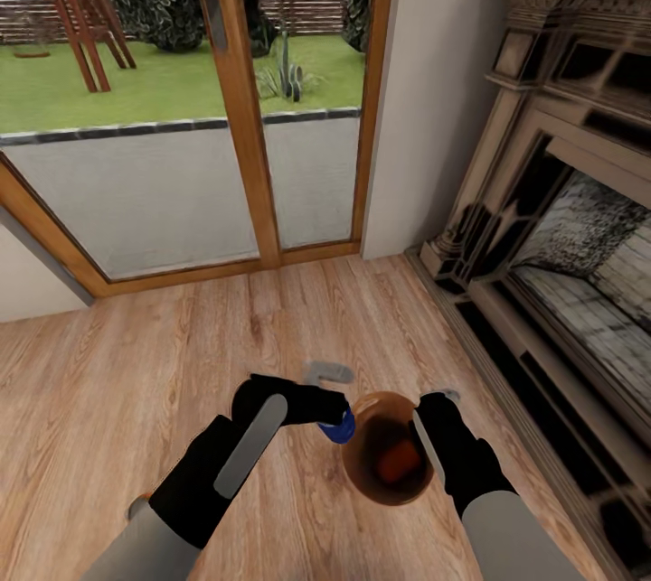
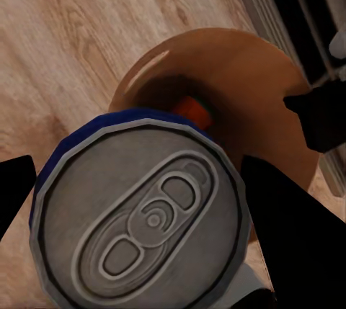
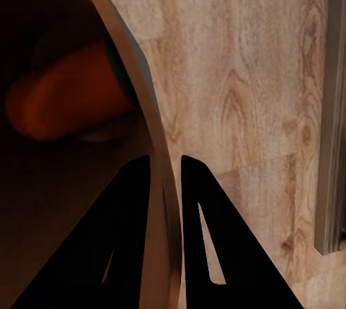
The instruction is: Put the three can of soda from the living room inside the tash can in the kitchen.
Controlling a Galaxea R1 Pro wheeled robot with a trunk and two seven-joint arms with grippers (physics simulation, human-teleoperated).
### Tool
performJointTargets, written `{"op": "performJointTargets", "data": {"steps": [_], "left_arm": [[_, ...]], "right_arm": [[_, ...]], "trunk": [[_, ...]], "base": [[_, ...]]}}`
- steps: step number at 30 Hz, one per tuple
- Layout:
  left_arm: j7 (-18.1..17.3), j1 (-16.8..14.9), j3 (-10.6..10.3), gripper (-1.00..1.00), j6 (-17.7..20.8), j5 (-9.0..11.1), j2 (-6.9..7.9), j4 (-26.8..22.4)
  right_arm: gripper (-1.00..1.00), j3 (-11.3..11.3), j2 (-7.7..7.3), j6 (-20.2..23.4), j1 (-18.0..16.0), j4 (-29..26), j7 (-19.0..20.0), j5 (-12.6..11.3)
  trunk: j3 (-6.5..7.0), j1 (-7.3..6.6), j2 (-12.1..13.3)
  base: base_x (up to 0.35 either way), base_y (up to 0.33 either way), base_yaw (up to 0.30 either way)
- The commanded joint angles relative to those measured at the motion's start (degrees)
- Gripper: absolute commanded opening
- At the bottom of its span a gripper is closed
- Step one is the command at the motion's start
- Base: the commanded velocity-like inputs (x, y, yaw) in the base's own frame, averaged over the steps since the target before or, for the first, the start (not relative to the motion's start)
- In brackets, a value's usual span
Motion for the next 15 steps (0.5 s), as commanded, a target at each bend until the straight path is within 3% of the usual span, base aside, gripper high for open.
{"op": "performJointTargets", "data": {"steps": [1, 10, 15], "left_arm": [[-0.14, -0.01, -0.11, -1.00, -0.54, -0.01, -0.25, 0.57], [-0.26, -0.02, -0.68, -1.00, -3.72, -0.01, -1.20, 3.37], [-0.30, -0.02, -0.89, -1.00, -5.29, 0.01, -1.73, 5.20]], "right_arm": [[-1.00, 0.02, 0.05, -0.03, -0.01, -0.01, 0.17, -0.12], [-1.00, 0.44, 0.95, -0.03, -0.01, -0.08, 0.21, -0.08], [-1.00, 3.09, 1.41, 0.02, -0.01, -0.14, 0.44, -0.39]], "trunk": [[0.00, 0.00, 0.00], [0.00, 0.00, 0.00], [0.00, 0.00, 0.00]], "base": [[0.000, 0.000, 0.000], [0.000, 0.000, 0.000], [0.000, 0.000, 0.000]]}}
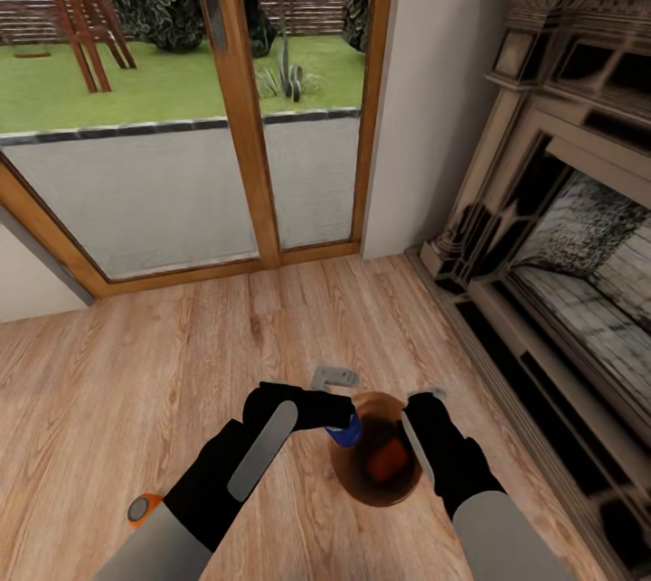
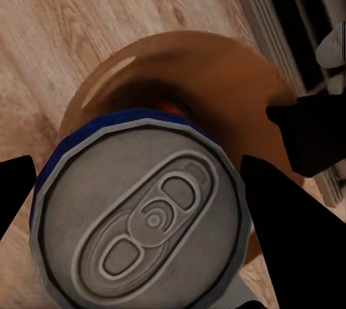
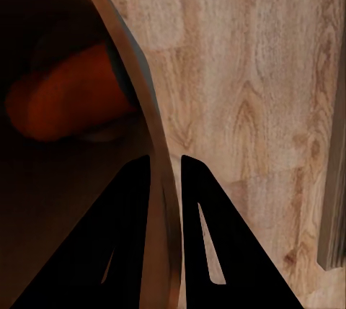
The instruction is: Put the three can of soda from the living room inside the tash can in the kitchen.
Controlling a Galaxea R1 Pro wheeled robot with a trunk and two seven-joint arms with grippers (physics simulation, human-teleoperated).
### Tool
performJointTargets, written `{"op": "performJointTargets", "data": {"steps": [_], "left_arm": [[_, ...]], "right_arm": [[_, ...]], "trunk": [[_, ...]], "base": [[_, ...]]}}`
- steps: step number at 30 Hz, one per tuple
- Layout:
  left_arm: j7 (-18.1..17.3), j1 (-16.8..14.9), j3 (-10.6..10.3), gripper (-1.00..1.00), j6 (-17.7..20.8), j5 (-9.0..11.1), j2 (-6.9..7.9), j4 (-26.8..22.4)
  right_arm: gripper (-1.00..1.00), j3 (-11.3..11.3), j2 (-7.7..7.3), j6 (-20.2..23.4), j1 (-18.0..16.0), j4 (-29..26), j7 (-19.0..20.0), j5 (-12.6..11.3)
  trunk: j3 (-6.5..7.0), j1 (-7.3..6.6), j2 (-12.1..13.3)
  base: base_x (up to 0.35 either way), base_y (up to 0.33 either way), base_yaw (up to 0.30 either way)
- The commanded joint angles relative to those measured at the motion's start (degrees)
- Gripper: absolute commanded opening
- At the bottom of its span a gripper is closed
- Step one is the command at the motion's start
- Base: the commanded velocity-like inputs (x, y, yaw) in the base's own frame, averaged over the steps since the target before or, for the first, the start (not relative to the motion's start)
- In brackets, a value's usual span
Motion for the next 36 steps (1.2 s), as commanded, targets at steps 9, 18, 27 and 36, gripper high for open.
{"op": "performJointTargets", "data": {"steps": [9, 18, 27, 36], "left_arm": [[-0.10, 0.00, -0.13, -1.00, -1.80, -0.13, -0.19, 1.43], [-0.10, 0.00, -0.90, -1.00, -3.56, -0.28, -0.52, 3.07], [-0.10, -0.07, -1.00, -1.00, -6.93, -0.34, -0.67, 7.66], [-0.10, -0.09, -2.72, -1.00, -10.24, -0.35, -0.72, 10.36]], "right_arm": [[-1.00, 1.06, 1.09, 0.35, -0.01, -0.21, 0.34, -0.22], [-1.00, 1.18, 1.83, 0.85, 0.05, -0.63, 0.55, -0.29], [-1.00, 1.20, 1.97, 4.03, 0.26, -5.09, 0.76, -0.31], [-1.00, 1.86, 2.00, 4.21, 0.50, -10.43, 0.85, -0.38]], "trunk": [[0.00, 0.00, 0.00], [0.00, 0.00, 0.00], [0.00, 0.00, 0.00], [0.00, 0.00, 0.00]], "base": [[0.000, 0.000, 0.000], [0.000, 0.000, 0.000], [0.000, 0.000, 0.000], [0.000, 0.000, 0.000]]}}
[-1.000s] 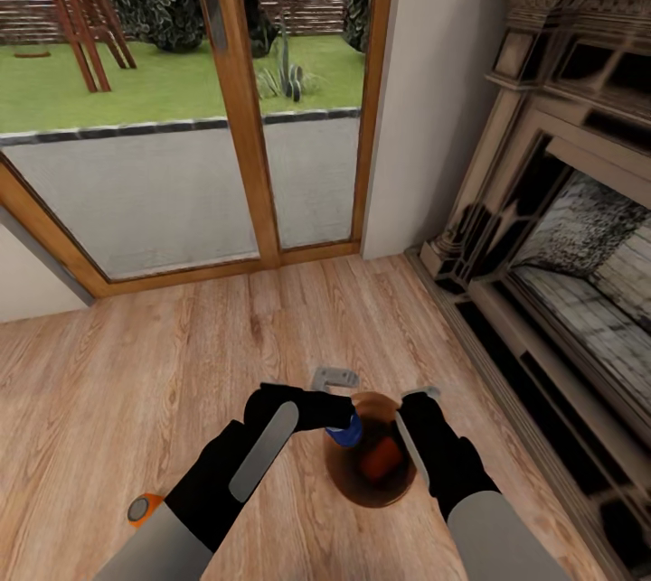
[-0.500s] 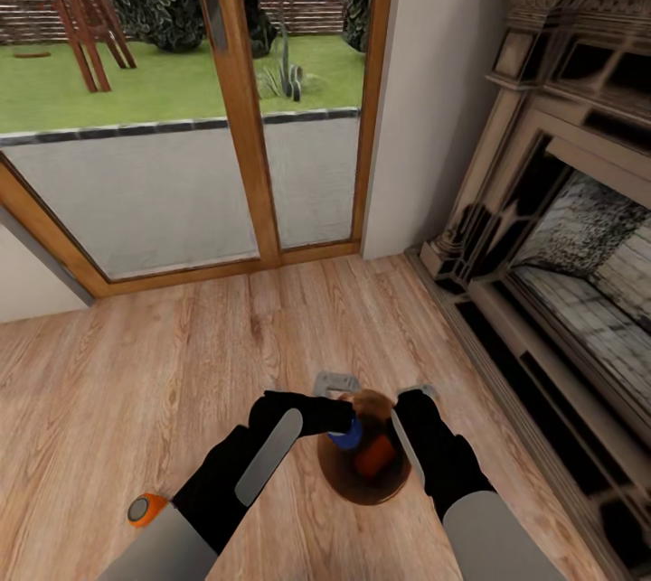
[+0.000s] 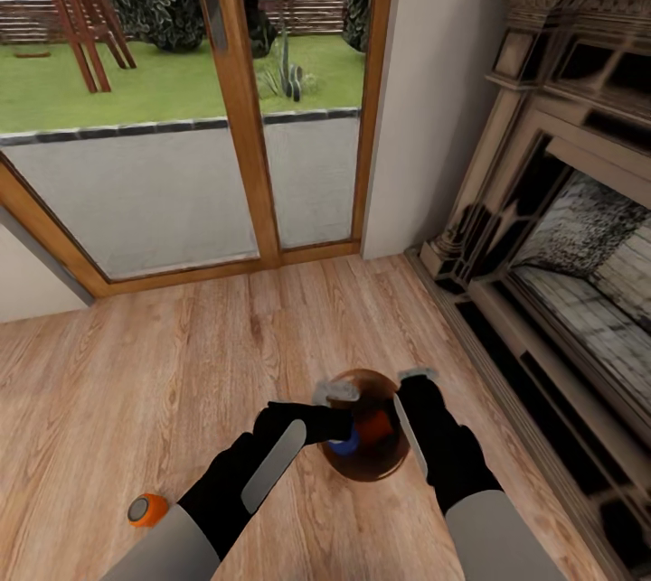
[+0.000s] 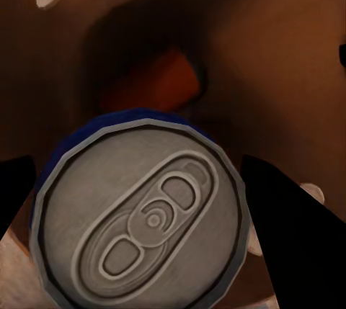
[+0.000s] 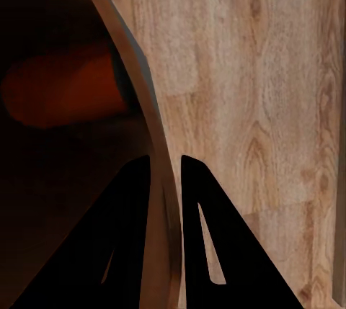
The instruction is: Put the three can of soda from the living room inside the tash can in the kitchen.
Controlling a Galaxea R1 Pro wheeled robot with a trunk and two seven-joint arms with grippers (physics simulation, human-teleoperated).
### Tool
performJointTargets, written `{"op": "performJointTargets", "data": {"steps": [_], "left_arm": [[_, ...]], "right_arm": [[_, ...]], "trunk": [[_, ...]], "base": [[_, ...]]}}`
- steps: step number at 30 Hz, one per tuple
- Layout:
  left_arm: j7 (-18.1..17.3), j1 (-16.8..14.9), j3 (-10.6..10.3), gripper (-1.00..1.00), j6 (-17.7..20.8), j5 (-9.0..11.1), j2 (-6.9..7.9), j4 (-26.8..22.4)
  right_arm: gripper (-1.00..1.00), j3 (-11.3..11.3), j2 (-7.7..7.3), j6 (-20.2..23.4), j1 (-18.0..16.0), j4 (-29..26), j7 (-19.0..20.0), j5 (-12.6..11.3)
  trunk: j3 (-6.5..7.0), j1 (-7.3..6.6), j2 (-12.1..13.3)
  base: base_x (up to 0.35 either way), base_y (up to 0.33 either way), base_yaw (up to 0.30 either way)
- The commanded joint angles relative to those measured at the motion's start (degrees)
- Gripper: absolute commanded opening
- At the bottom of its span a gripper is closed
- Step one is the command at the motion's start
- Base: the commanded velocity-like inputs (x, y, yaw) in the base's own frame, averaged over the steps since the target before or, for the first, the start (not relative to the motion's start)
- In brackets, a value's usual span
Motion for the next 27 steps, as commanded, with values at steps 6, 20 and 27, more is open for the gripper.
{"op": "performJointTargets", "data": {"steps": [6, 20, 27], "left_arm": [[-0.09, 0.00, -0.54, -1.00, -1.10, -0.03, 0.00, 0.45], [-0.14, 0.00, -0.81, -1.00, -4.57, -0.03, -0.08, 3.25], [-0.11, 0.00, -0.83, -1.00, -5.16, -0.09, -0.04, 4.66]], "right_arm": [[-1.00, 2.07, 0.23, 0.00, 0.05, -0.42, 0.17, -0.16], [-1.00, 8.95, 0.78, 0.00, 0.58, -0.53, 0.17, -6.49], [-1.00, 10.02, 0.79, 0.00, 0.93, -0.54, 0.17, -6.99]], "trunk": [[0.00, 0.00, 0.00], [0.00, 0.00, 0.00], [0.00, 0.00, 0.00]], "base": [[0.000, 0.000, 0.000], [0.000, 0.000, 0.000], [0.000, 0.000, 0.000]]}}
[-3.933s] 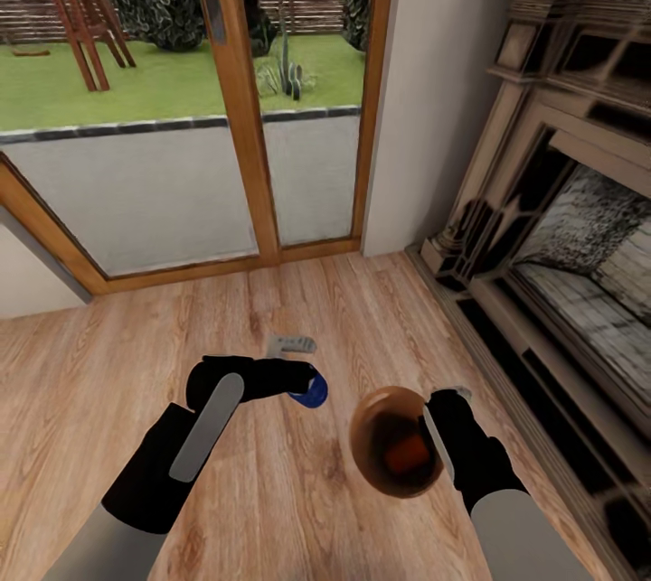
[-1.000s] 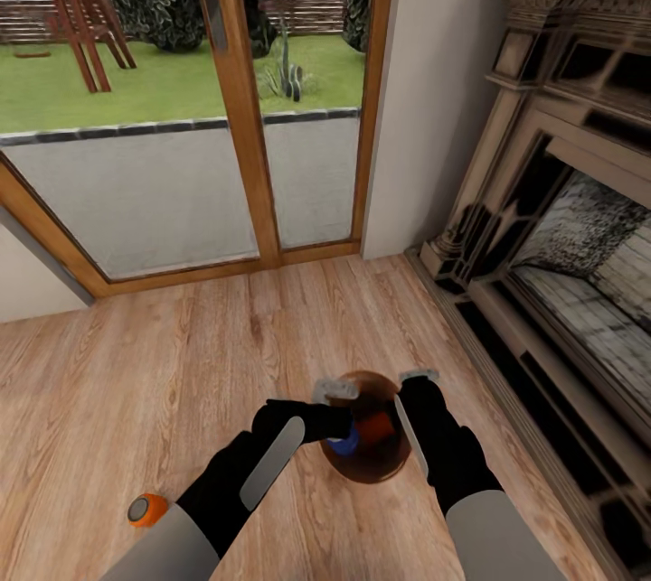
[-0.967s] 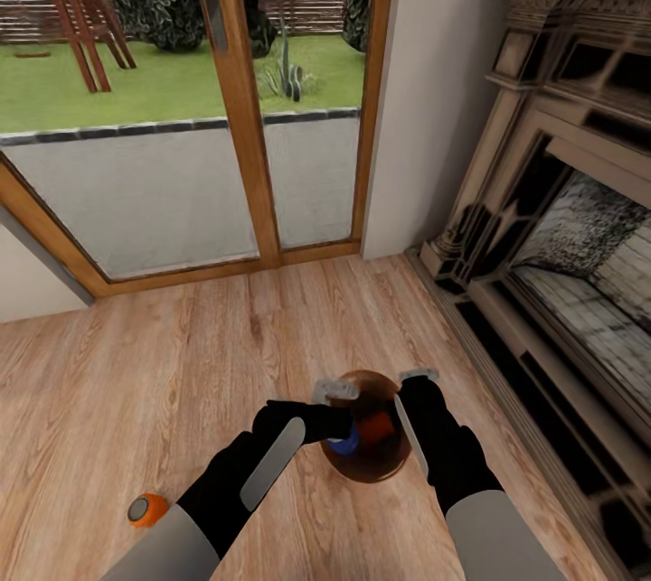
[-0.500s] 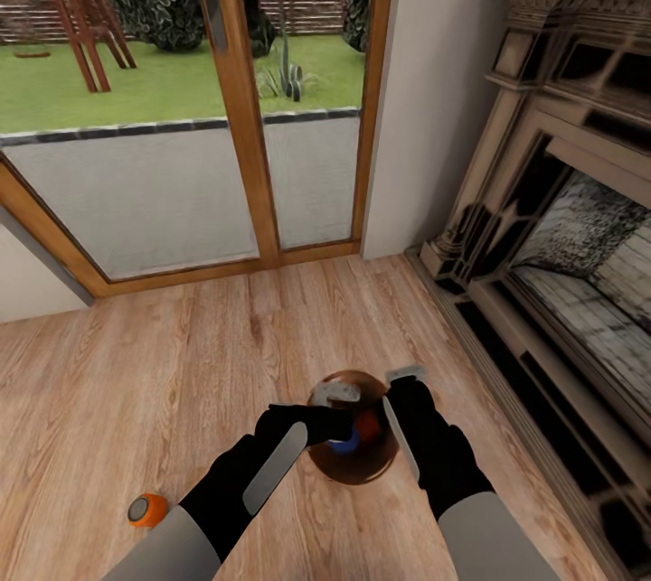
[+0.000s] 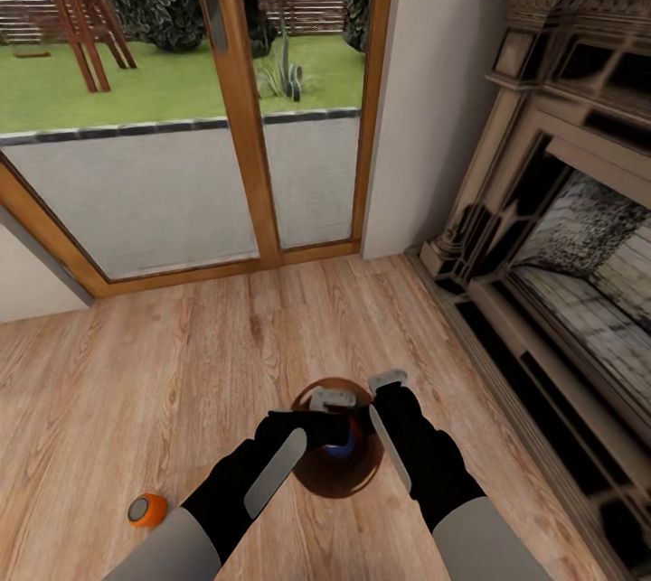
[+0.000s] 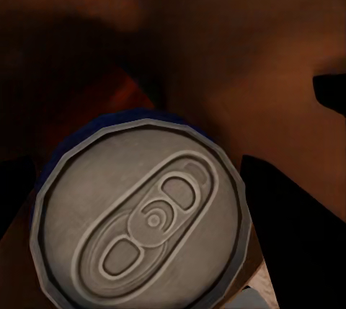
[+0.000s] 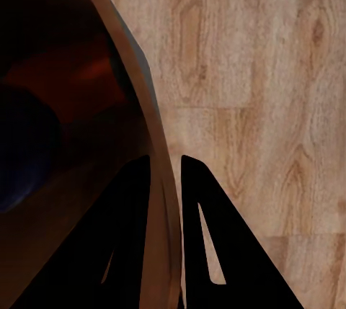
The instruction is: Put the three can of soda from the living room inside the tash can in the kitchen.
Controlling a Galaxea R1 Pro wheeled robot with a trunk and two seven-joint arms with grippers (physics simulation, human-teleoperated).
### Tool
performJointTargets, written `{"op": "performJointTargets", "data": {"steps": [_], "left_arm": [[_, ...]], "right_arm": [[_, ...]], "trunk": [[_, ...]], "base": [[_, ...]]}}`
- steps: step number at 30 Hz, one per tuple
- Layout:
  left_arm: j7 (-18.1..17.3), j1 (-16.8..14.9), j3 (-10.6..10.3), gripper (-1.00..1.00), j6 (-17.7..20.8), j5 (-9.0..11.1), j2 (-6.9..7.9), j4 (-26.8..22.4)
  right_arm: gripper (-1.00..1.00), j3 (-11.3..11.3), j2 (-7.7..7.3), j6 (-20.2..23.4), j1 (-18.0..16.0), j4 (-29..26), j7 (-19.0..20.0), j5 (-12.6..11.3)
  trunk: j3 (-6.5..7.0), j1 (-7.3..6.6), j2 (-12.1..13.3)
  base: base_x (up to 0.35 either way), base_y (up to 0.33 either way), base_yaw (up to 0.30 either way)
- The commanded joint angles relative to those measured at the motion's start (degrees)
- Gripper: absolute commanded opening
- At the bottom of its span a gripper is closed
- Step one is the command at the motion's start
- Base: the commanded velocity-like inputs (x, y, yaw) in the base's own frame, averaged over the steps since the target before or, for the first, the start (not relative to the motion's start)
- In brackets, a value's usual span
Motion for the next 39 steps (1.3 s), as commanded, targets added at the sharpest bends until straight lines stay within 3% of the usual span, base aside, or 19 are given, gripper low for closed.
{"op": "performJointTargets", "data": {"steps": [1, 3, 4, 13, 25, 32, 34, 39], "left_arm": [[-0.09, 0.00, 0.00, -1.00, -0.03, 0.01, -0.01, 0.34], [-0.10, 0.00, 0.00, -1.00, -0.27, 0.02, -0.03, 1.09], [-0.12, 0.00, 0.00, 1.00, -0.81, 0.04, -0.04, 1.77], [-0.15, 0.00, 0.00, 1.00, -2.16, 0.07, -0.27, 3.71], [-0.31, 0.00, -0.02, 1.00, -1.84, 0.19, -0.05, 2.83], [-0.24, 0.00, -0.06, 1.00, -0.57, 0.23, 0.30, -1.03], [-0.12, 0.00, 0.00, 1.00, 0.77, 0.28, 0.34, -3.46], [0.16, 0.00, 0.08, 1.00, 3.68, 0.32, 0.38, -9.56]], "right_arm": [[-1.00, 0.02, 0.01, 0.00, 0.00, -0.03, 0.21, -0.36], [-1.00, 0.05, 0.01, 0.00, 0.01, -0.04, 0.21, -0.39], [-1.00, 0.08, 0.01, 0.00, 0.02, -0.04, 0.21, -0.40], [-1.00, 0.12, 0.01, 0.00, 0.04, -0.10, 0.21, -0.44], [-1.00, -0.34, -0.35, 0.00, 0.04, 0.23, 0.19, -0.32], [-1.00, -3.04, -0.64, 0.00, -0.14, 4.38, -0.02, -0.29], [-1.00, -4.99, -0.96, 0.00, -0.41, 7.19, -0.16, -0.24], [-1.00, -6.81, -1.72, 0.00, -0.96, 10.17, -0.44, -0.19]], "trunk": [[0.00, 0.00, 0.00], [0.00, 0.00, 0.00], [0.00, 0.00, 0.00], [0.00, 0.00, 0.00], [0.00, 0.00, 0.00], [0.00, 0.00, 0.00], [0.00, 0.00, 0.00], [0.00, 0.00, 0.00]], "base": [[0.000, 0.000, 0.000], [0.000, 0.000, 0.000], [0.000, 0.000, 0.000], [0.000, 0.000, 0.000], [0.000, 0.000, 0.000], [0.000, 0.000, 0.000], [0.000, 0.000, 0.000], [0.000, 0.000, 0.000]]}}
